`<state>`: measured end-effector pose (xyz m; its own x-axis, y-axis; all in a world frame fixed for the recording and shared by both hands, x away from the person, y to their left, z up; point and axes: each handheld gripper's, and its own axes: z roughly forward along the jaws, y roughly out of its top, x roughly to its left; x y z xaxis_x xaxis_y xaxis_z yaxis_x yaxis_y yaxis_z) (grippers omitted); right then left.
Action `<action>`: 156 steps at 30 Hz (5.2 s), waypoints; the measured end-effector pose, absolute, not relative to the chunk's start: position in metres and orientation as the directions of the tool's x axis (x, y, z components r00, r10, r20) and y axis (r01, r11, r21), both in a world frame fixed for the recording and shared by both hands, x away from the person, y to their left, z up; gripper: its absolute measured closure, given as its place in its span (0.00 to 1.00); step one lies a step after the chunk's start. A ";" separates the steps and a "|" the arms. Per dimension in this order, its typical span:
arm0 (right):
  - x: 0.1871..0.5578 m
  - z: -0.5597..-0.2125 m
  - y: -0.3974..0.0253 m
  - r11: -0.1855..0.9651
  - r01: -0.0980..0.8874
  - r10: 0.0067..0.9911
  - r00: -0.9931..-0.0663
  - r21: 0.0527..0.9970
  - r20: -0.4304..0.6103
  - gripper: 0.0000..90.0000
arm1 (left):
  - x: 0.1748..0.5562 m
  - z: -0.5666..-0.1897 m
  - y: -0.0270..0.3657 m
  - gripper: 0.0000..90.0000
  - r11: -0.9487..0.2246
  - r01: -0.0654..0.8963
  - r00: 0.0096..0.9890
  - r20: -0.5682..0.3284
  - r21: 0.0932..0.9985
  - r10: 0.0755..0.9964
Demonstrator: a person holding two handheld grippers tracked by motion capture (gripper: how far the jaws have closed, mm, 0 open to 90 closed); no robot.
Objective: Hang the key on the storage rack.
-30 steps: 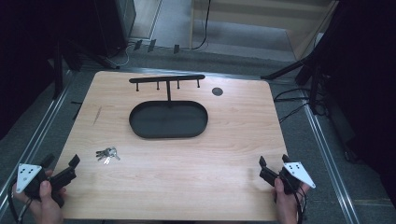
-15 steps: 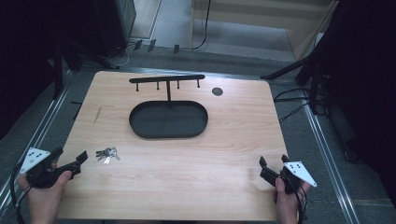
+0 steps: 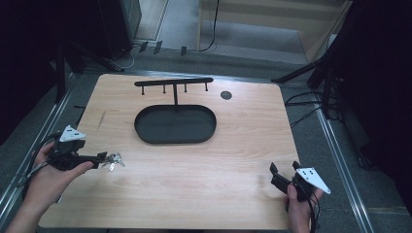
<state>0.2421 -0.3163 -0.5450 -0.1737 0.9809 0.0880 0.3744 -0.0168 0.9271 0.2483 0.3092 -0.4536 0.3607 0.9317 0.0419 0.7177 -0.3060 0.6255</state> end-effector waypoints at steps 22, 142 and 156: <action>0.243 -0.545 -0.318 -0.029 0.382 0.979 -0.176 0.924 0.104 0.14 | 0.304 -0.503 0.295 0.31 -0.532 0.826 0.535 0.037 0.186 0.844; 0.244 -0.545 -0.321 -0.051 0.397 0.975 -0.180 0.917 0.132 0.15 | 0.428 -0.313 0.189 0.99 -0.554 0.817 0.540 0.126 0.156 0.832; 0.244 -0.545 -0.321 -0.048 0.396 0.975 -0.182 0.917 0.130 0.15 | 0.434 -0.316 0.185 0.99 -0.521 0.835 0.508 0.113 0.180 0.854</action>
<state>0.2442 -0.3212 -0.5452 -0.1821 0.9746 0.1300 0.3961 -0.0483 0.9169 0.4337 0.1847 -0.3160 0.5082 0.8538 0.1133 0.8347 -0.5206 0.1796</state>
